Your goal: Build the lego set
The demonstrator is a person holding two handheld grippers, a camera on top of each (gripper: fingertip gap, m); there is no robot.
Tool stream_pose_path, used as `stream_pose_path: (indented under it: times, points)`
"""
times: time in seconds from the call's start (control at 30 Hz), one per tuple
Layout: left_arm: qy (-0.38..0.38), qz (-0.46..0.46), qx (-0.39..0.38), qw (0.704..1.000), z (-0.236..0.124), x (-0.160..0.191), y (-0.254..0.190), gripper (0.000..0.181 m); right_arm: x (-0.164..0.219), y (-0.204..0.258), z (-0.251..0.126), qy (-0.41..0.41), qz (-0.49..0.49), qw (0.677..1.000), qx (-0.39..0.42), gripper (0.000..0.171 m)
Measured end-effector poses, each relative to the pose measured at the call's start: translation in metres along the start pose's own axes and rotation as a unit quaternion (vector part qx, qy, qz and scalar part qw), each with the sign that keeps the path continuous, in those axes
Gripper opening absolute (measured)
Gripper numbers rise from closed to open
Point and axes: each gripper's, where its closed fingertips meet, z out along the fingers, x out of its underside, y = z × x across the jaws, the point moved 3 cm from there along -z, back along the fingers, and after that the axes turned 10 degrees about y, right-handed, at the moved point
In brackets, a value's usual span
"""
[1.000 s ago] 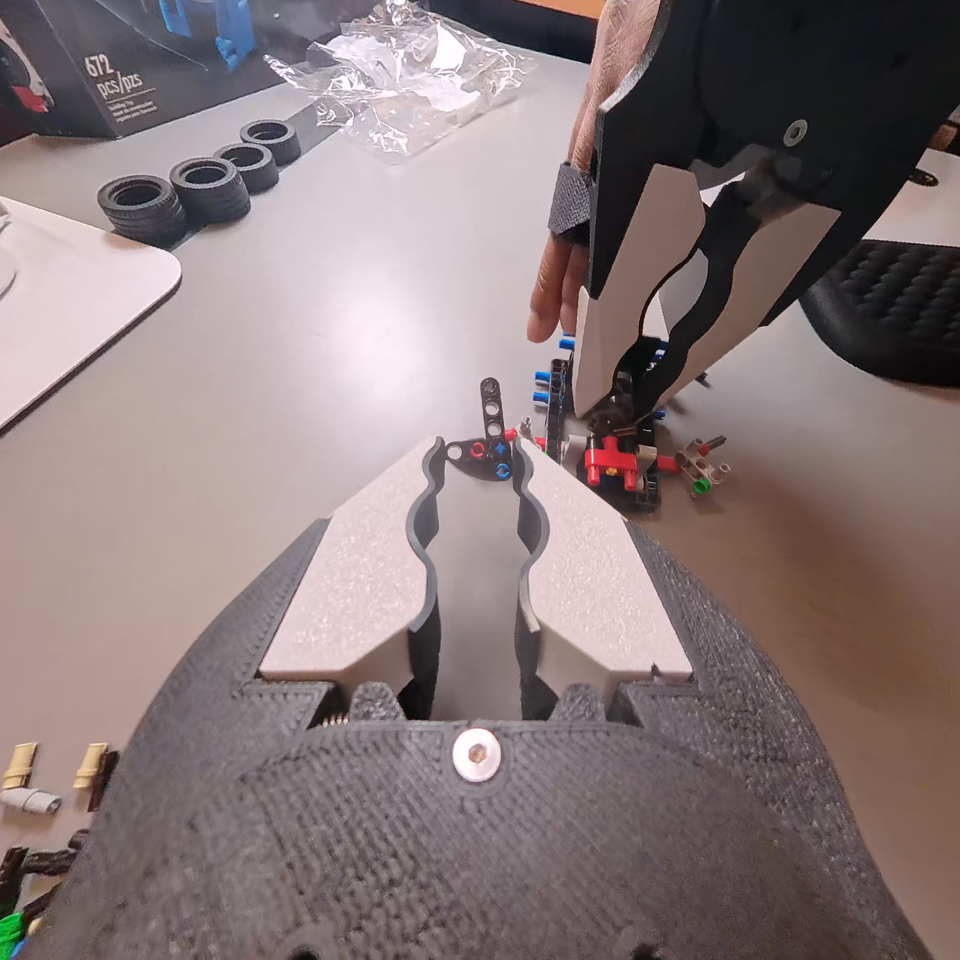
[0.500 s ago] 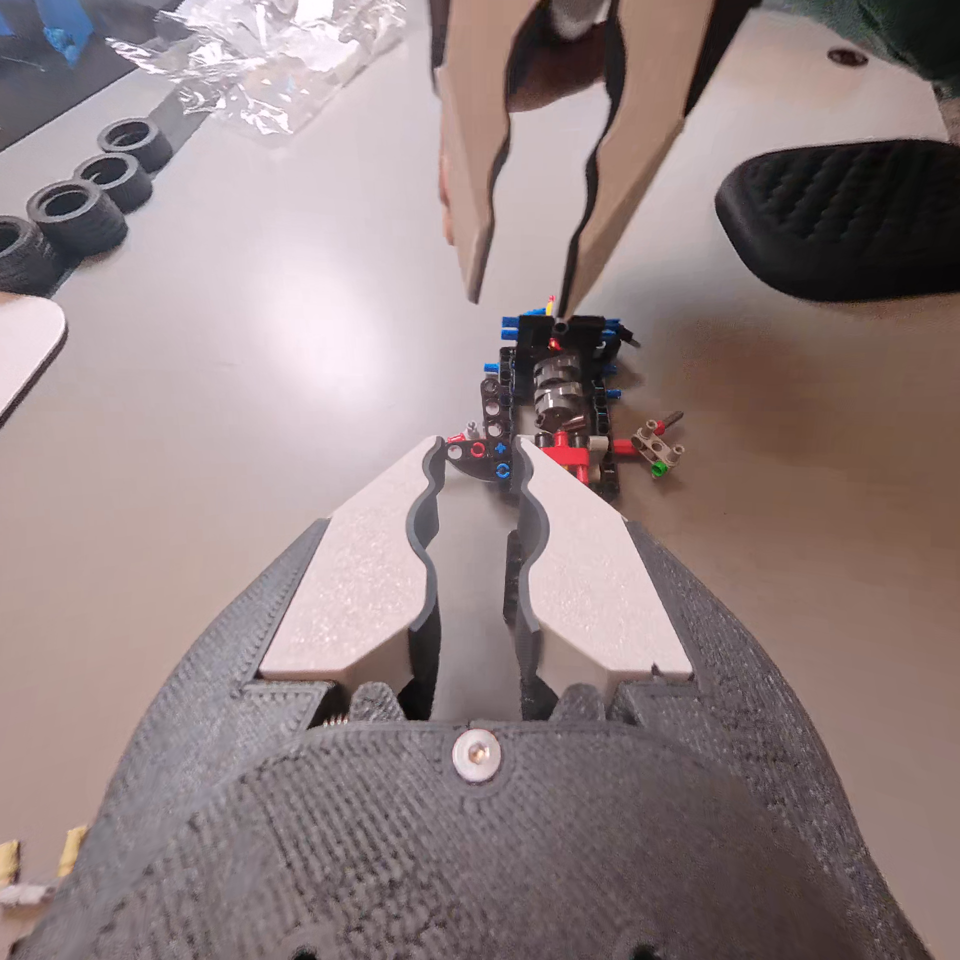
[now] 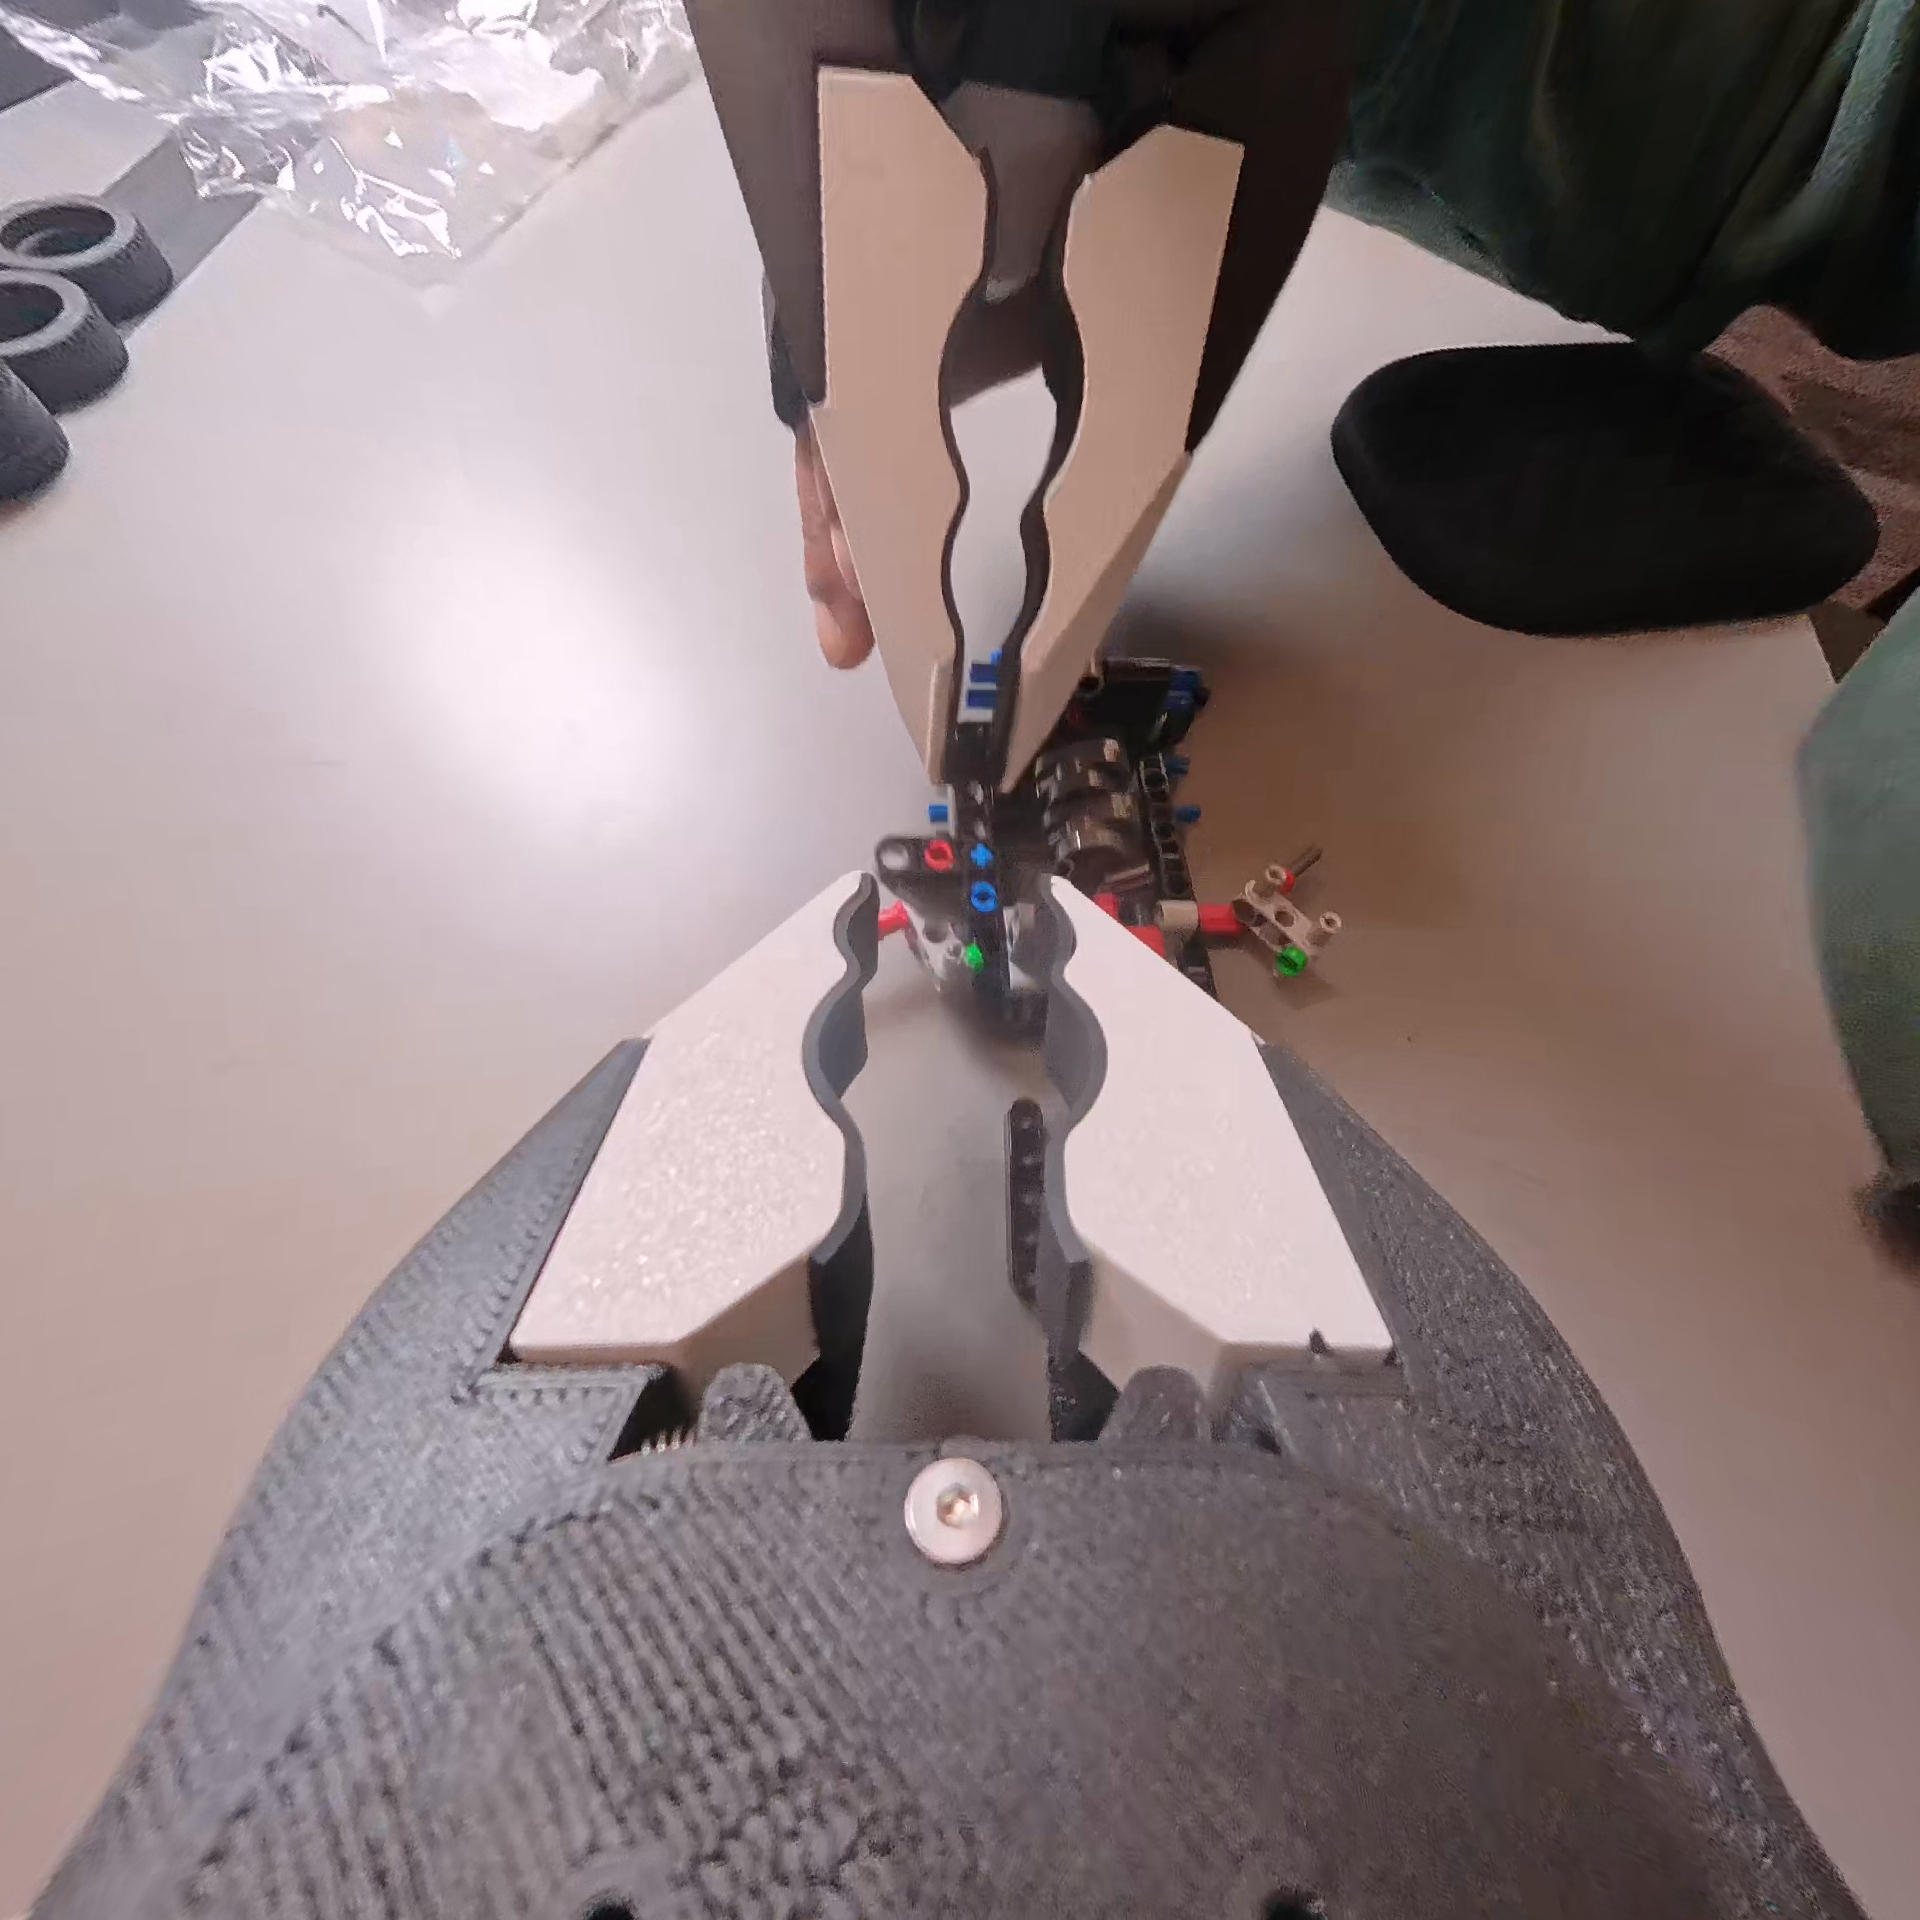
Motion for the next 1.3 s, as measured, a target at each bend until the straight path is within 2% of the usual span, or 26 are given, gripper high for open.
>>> stream_pose_path:
  times: [0.17,0.33,0.43,0.6,0.83,1.3]
  points:
    - [0.032,-0.001,0.007,0.999,0.004,0.019,0.002,0.023,0.008,-0.001,-0.006,0.015,0.008,1.0,-0.024,0.004]
    - [0.047,0.0,0.011,0.999,0.013,0.019,0.002,0.016,0.009,-0.001,-0.003,0.029,0.007,0.999,-0.019,0.004]
    - [0.053,0.001,0.007,0.999,0.018,0.019,0.006,0.006,0.008,0.001,-0.002,0.032,0.008,0.999,-0.017,0.004]
    - [0.053,0.005,-0.001,0.999,0.019,0.018,0.012,0.005,0.015,0.002,0.001,0.053,0.025,0.998,0.008,0.004]
    - [0.04,0.006,-0.027,0.999,0.014,0.016,0.019,0.005,0.019,0.003,0.001,0.033,0.067,0.996,0.052,0.004]
    - [0.016,-0.002,0.001,1.0,0.01,0.006,0.02,0.007,0.011,-0.001,0.001,-0.006,0.091,0.994,0.067,0.004]
